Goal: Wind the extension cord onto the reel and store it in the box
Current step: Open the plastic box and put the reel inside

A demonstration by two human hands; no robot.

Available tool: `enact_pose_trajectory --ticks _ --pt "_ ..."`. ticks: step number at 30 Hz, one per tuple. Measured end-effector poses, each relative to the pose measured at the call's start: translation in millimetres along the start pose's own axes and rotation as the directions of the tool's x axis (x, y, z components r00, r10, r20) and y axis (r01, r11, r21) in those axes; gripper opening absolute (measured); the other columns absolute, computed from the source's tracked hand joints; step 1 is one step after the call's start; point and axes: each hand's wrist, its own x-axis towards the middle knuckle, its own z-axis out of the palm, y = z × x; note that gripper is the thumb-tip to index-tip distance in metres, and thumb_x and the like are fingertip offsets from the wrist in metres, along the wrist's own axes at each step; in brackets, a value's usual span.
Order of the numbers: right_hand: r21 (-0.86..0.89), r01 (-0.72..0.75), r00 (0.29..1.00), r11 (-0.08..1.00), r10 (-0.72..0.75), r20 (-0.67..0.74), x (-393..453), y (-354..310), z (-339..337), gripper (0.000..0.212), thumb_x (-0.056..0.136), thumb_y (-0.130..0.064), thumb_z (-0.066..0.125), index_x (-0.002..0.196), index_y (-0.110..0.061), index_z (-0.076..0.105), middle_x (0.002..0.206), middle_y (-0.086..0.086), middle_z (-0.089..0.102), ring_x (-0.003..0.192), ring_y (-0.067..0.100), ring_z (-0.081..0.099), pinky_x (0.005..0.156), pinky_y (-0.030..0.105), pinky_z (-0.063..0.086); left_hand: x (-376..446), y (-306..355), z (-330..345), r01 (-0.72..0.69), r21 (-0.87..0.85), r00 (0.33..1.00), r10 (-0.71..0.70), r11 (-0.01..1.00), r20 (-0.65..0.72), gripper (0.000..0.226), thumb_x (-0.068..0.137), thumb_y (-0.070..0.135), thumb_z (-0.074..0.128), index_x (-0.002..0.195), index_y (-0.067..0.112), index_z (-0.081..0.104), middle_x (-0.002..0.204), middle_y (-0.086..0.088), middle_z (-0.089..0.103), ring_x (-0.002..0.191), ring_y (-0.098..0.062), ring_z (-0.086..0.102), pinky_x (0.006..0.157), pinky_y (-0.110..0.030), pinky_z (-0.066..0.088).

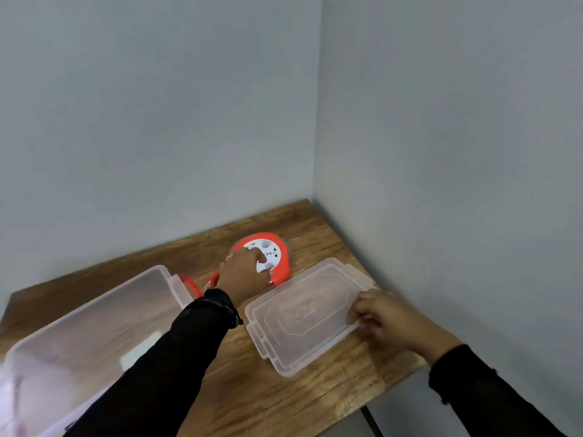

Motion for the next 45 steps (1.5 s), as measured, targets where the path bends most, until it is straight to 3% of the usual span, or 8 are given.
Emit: enact_pose_trajectory --ticks 6,11,15,24,32,40,43,45 --pt "-0.074 -0.126 0.982 0.989 0.135 0.135 29 7 18 0.027 0.076 -0.016 0.052 0.097 -0.027 0.065 0.099 -0.009 0.067 0.093 0.011 0.060 0.083 0.028 0.048 5 -9 4 0.097 -0.058 0.995 -0.097 0.994 0.009 0.044 0.075 0.033 0.068 0.115 0.018 0.060 0.132 -0.010 0.054 0.120 -0.033 0.051 0.097 -0.042 0.045" --pt "0.181 -0.118 0.991 0.976 0.127 -0.040 97 -24 8 0.025 0.082 -0.018 0.061 0.106 -0.016 0.062 0.098 -0.003 0.063 0.091 0.014 0.059 0.072 0.017 0.036 15 -28 -3 0.320 -0.067 0.947 -0.322 0.945 -0.018 0.059 0.079 0.027 0.066 0.128 0.004 0.044 0.133 -0.019 0.046 0.123 -0.038 0.044 0.101 -0.044 0.040" --pt "0.479 -0.296 0.940 0.826 0.341 -0.006 163 -41 16 0.035 0.082 -0.016 0.065 0.115 -0.009 0.055 0.111 0.003 0.065 0.103 0.020 0.061 0.082 0.022 0.042 32 -43 -11 0.442 -0.114 0.897 -0.441 0.890 0.036 0.057 0.083 0.031 0.062 0.127 0.000 0.044 0.133 -0.022 0.051 0.124 -0.039 0.047 0.102 -0.043 0.042" --pt "0.525 -0.528 0.809 0.667 0.583 0.073 234 -36 38 0.044 0.081 -0.021 0.064 0.120 -0.003 0.054 0.119 0.013 0.062 0.110 0.030 0.058 0.084 0.029 0.043 67 -43 -18 0.501 -0.353 0.863 -0.427 0.790 0.270 0.038 0.089 0.011 0.058 0.122 -0.007 0.059 0.120 -0.021 0.066 0.108 -0.032 0.065 0.077 -0.030 0.049" --pt "0.763 -0.270 0.821 0.588 0.554 -0.137 234 -73 -3 0.046 0.079 -0.011 0.069 0.124 -0.009 0.056 0.112 0.008 0.065 0.103 0.027 0.062 0.092 0.047 0.051 58 -51 -58 0.320 -0.590 0.940 -0.328 0.741 0.096 0.031 0.084 0.000 0.056 0.114 -0.006 0.061 0.112 -0.021 0.068 0.101 -0.032 0.066 0.076 -0.032 0.051" --pt "0.712 0.067 0.795 0.699 0.394 -0.462 206 -226 -71 0.045 0.081 -0.020 0.069 0.125 -0.025 0.057 0.098 0.001 0.062 0.088 0.023 0.064 0.076 0.038 0.054 -31 -99 -206 -0.055 -0.691 0.955 -0.165 0.721 -0.248 0.034 0.090 0.014 0.062 0.121 0.006 0.052 0.102 -0.001 0.054 0.094 -0.020 0.055 0.081 -0.028 0.048" --pt "0.759 0.096 0.866 0.644 0.321 -0.382 201 -265 -64 0.041 0.084 -0.010 0.068 0.122 -0.022 0.058 0.097 0.004 0.063 0.084 0.018 0.062 0.069 0.033 0.053 -76 -141 -222 -0.038 -0.742 0.977 -0.131 0.669 -0.169 0.037 0.081 0.030 0.070 0.110 0.014 0.053 0.101 0.000 0.061 0.096 -0.022 0.061 0.078 -0.029 0.053" --pt "0.795 0.052 0.926 0.604 0.269 -0.264 204 -278 -44 0.038 0.082 -0.002 0.067 0.115 -0.019 0.059 0.096 0.011 0.064 0.085 0.023 0.061 0.074 0.039 0.051 -97 -171 -210 0.092 -0.819 0.984 -0.177 0.566 -0.013 0.055 0.063 0.039 0.074 0.104 0.008 0.055 0.106 -0.016 0.067 0.095 -0.035 0.067 0.083 -0.046 0.057"
